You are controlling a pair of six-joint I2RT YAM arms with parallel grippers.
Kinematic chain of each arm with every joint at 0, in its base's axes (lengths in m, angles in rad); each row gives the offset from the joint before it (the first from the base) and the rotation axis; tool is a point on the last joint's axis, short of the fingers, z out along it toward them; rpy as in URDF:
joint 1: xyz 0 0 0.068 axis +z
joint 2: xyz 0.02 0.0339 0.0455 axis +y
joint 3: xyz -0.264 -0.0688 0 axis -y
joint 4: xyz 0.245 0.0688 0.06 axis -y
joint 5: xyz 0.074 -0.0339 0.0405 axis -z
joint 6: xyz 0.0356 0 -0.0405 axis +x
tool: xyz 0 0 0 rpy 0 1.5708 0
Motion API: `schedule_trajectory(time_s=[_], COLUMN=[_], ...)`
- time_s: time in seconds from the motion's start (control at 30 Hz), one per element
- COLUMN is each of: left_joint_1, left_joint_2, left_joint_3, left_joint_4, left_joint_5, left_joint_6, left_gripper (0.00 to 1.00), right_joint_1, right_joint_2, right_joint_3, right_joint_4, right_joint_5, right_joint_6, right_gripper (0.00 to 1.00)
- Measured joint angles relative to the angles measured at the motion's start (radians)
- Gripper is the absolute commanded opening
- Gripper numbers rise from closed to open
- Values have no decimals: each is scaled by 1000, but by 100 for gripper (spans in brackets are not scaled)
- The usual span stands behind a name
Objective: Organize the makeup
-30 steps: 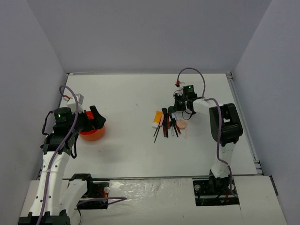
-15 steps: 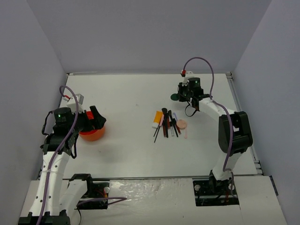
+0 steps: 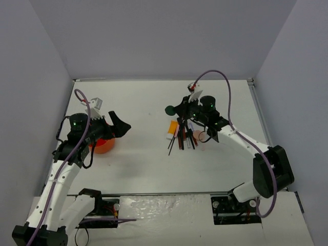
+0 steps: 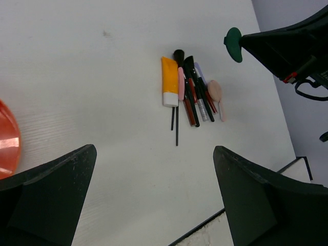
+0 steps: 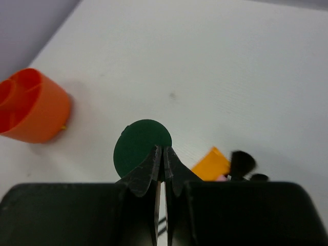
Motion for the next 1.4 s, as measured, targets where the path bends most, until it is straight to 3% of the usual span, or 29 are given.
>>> schedule_trajectory(time_s=[0.33,0.53,0.97,1.1,1.33,1.4], left_joint_1=[-227,-262,-313,-331,-356,-362], left_joint_2=[76,88,144,160,166,172], left_joint_3=[4,12,33,40,47,51], left_joint_4=[121,159,248,257,271,272], left_joint_5=[-62,-86,-89,-91,-96,-97], left_joint_6=[-128,-168,-234,-245,-249,-248], left_gripper=[84,73,52,38,2,0], right_joint_1=[227,287,297,297,297,297], right_joint_2=[-101,-109,-128,-129,-129,-129], right_joint_3=[-70,-94,-118,-128,-136,-138], right_joint_4=[246,281,326,327,327,328], right_joint_5=[-27,-36,-74,-83,-98,-100], right_joint_6=[89,98,100,99,98,97], right_gripper=[0,0,0,0,0,1])
